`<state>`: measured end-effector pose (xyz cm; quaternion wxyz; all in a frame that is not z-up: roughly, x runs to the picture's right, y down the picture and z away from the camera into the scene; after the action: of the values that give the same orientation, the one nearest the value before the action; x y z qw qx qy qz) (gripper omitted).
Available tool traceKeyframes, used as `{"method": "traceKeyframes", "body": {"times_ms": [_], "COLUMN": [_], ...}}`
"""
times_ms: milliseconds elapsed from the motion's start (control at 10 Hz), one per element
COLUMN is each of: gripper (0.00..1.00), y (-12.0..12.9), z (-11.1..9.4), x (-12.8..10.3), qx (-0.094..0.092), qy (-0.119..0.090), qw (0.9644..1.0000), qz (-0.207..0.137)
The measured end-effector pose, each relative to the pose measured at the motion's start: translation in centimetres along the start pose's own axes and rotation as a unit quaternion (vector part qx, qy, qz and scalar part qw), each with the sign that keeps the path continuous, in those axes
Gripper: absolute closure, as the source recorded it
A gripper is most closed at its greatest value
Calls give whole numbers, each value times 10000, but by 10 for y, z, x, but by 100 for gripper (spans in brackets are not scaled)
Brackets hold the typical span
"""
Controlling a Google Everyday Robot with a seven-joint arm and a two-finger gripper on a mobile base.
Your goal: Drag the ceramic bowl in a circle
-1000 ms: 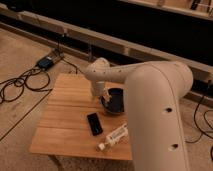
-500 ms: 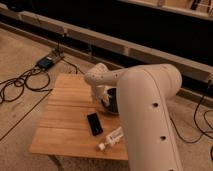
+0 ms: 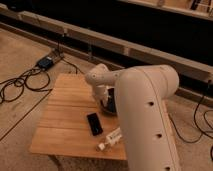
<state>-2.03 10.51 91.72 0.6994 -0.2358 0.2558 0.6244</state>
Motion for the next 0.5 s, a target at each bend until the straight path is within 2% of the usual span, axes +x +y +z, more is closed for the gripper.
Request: {"method": "traceKeyframes", "body": {"times_ms": [100,300,500], "gripper": [98,100,100], "y": [3,12,31], "z": [-3,-10,-18], "x": [-5,-13,-20], "qx": [5,32,-16], "qy": [-28,-70,-141], "qw": [10000,9997,9989], "qz": [-53,-214,-445]}}
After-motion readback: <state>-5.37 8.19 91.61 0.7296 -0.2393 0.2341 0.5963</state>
